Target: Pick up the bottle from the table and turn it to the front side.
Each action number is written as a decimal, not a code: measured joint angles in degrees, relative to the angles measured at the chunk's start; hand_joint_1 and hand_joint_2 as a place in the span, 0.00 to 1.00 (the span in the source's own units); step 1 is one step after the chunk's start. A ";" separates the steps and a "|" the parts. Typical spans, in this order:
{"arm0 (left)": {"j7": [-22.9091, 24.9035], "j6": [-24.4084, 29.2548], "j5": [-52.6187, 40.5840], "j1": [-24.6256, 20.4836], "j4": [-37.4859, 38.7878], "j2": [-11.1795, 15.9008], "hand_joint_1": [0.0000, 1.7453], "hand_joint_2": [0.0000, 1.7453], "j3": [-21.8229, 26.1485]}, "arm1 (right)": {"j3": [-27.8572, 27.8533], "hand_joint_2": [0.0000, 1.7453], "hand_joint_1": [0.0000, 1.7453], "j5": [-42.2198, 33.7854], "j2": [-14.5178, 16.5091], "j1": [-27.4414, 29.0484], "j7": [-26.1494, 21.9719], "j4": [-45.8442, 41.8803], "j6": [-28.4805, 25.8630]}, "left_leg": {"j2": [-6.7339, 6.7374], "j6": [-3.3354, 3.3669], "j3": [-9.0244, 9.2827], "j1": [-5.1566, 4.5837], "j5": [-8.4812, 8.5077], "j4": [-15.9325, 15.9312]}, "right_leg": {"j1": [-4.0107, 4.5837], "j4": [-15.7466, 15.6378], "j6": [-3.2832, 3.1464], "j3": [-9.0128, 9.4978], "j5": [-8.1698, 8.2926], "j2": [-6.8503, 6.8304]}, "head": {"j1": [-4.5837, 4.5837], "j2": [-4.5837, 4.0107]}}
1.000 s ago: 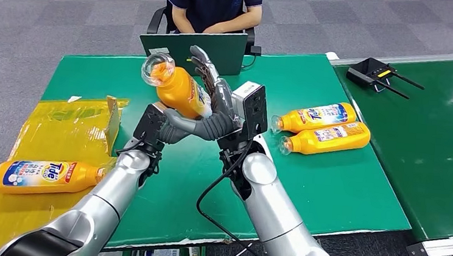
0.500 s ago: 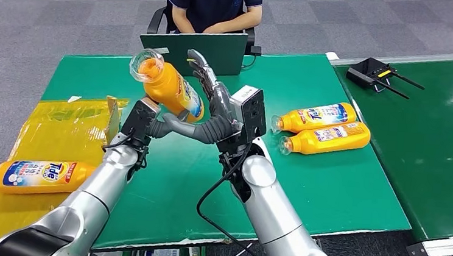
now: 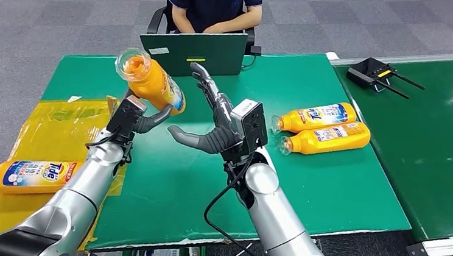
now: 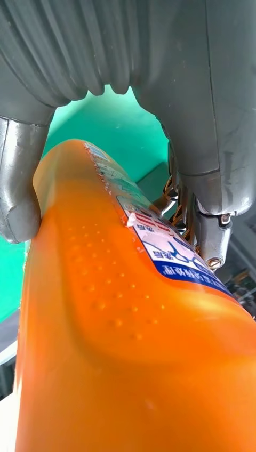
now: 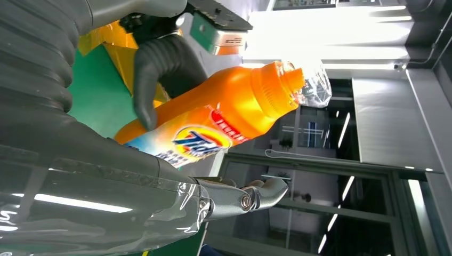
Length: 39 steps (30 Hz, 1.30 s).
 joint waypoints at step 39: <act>6.39 8.29 -16.02 2.38 -9.84 8.36 1.00 1.00 2.10 | 0.02 1.00 0.00 -0.05 -2.78 2.77 -1.38 1.65 0.67 | 0.01 -0.01 -0.02 0.03 0.01 -0.01 | 0.01 0.01 0.00 -0.02 0.00 0.00 | -0.01 0.00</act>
